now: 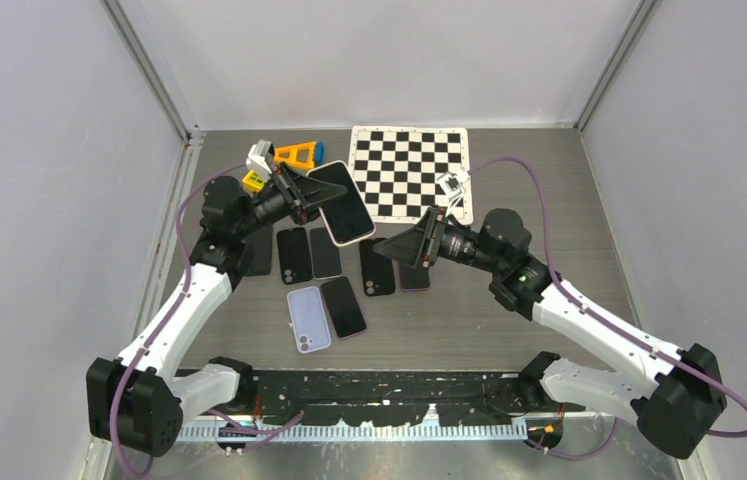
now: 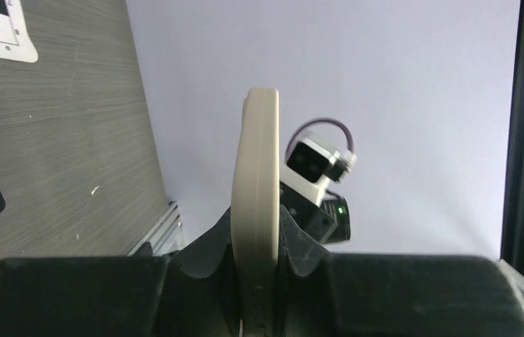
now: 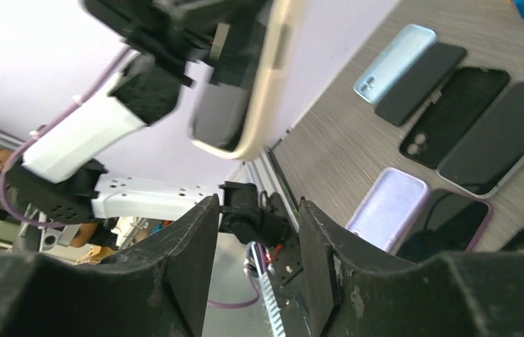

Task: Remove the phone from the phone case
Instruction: Remove the phone case from the phone.

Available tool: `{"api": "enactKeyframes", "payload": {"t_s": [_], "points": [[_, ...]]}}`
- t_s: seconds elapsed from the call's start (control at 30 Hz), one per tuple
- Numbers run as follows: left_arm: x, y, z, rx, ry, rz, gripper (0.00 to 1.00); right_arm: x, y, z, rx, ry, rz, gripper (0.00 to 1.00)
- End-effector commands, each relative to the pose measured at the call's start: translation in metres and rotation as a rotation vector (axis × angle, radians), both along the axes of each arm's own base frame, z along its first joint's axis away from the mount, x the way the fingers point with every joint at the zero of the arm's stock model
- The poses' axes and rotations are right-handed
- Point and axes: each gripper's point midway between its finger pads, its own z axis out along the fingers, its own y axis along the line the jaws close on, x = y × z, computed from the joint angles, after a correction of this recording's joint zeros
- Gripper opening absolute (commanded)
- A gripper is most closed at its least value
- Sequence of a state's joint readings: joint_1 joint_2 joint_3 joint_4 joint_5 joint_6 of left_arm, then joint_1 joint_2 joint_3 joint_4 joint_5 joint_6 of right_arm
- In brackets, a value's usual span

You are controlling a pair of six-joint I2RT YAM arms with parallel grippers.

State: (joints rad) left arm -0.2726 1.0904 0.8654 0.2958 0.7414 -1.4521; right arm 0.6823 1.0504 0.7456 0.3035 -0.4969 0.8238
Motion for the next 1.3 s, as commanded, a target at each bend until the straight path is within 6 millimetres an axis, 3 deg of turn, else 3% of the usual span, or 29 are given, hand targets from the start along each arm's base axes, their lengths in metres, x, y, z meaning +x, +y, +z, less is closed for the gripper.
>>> {"api": "enactKeyframes", "payload": {"t_s": [0.0, 0.2, 0.4, 0.57, 0.83, 0.93, 1.1, 1.27], "points": [[0.017, 0.012, 0.023, -0.138, 0.013, 0.122, 0.0, -0.019, -0.004, 0.045, 0.128, -0.102, 0.046, 0.5], [0.026, 0.022, 0.0, -0.212, 0.188, 0.209, 0.0, -0.02, 0.0, 0.083, 0.254, -0.164, 0.051, 0.43], [0.025, 0.028, -0.013, -0.28, 0.296, 0.236, 0.0, -0.008, 0.011, 0.091, 0.309, -0.143, 0.033, 0.48], [0.021, 0.031, -0.013, -0.299, 0.307, 0.247, 0.0, 0.001, 0.024, 0.085, 0.318, -0.101, 0.033, 0.35], [0.012, 0.034, -0.011, -0.301, 0.312, 0.251, 0.0, 0.013, 0.024, 0.077, 0.382, -0.051, -0.015, 0.33], [0.011, 0.034, -0.014, -0.304, 0.322, 0.252, 0.0, 0.009, 0.025, 0.083, 0.416, -0.056, 0.008, 0.32], [0.015, 0.037, -0.021, -0.313, 0.33, 0.279, 0.0, 0.0, 0.026, 0.088, 0.443, -0.078, 0.032, 0.23], [0.017, 0.046, -0.022, -0.347, 0.325, 0.332, 0.0, 0.008, 0.04, 0.071, 0.377, -0.039, 0.002, 0.2]]}}
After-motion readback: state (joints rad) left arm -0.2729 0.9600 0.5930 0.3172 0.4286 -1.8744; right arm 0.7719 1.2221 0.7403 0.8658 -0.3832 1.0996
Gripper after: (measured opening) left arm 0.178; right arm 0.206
